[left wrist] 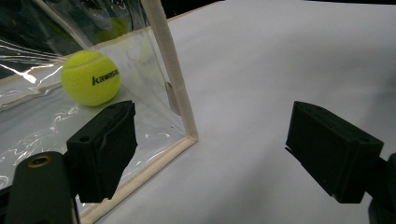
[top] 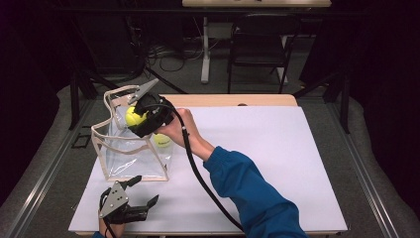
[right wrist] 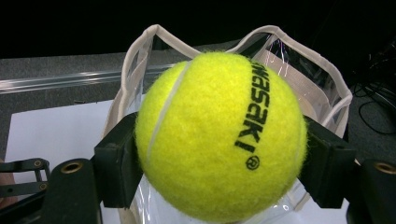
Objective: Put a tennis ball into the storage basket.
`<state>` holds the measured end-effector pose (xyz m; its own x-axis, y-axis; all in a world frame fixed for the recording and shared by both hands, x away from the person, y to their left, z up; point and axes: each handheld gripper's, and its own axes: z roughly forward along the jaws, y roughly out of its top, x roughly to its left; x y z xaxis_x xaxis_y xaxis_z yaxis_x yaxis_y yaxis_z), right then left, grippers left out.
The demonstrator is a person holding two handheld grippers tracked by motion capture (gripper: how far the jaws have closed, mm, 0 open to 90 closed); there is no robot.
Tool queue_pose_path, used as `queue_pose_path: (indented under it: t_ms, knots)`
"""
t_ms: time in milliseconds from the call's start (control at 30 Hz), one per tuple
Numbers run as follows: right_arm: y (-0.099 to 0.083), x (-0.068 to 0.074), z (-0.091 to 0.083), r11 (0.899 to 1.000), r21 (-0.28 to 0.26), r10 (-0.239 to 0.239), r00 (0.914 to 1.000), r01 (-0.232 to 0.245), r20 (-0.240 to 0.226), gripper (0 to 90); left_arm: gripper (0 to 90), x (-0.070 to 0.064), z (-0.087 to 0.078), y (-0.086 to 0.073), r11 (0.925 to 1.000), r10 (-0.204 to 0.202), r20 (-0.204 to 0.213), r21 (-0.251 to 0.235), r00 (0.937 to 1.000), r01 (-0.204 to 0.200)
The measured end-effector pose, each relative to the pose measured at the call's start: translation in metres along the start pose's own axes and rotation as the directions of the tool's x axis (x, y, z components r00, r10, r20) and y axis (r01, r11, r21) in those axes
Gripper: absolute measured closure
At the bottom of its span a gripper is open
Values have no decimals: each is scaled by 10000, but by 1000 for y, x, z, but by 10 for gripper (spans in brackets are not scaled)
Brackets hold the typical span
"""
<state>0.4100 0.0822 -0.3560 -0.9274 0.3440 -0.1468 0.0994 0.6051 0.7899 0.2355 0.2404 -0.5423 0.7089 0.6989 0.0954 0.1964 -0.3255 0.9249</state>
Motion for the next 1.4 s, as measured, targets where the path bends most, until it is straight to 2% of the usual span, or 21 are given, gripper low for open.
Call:
queue_pose_path:
  t_ms: [767, 933, 1033, 1133, 1400]
  knots:
    - [-6, -2, 7, 9991, 298, 297, 9994, -291, -193, 245, 161, 0, 0, 0, 10000, -3, -9, -11, 10000, 3]
    - [-7, -3, 8, 9988, 285, 398, 9989, -392, -243, 210, 161, 0, 0, 0, 10000, 0, -12, -15, 10000, 0]
    - [-7, -5, 2, 9986, -51, 522, 9985, -523, -180, 154, 161, 0, -1, 0, 10000, -3, -3, -14, 10000, 3]
    - [-10, -9, -6, 9974, -329, 633, 9977, -641, -247, 142, 161, 0, -1, 0, 10000, -62, -11, -24, 10000, 61]
    - [-31, -19, -30, 9951, -538, 821, 9964, -832, -226, 90, 161, -1, 0, 0, 10000, 38, -16, 16, 10000, -38]
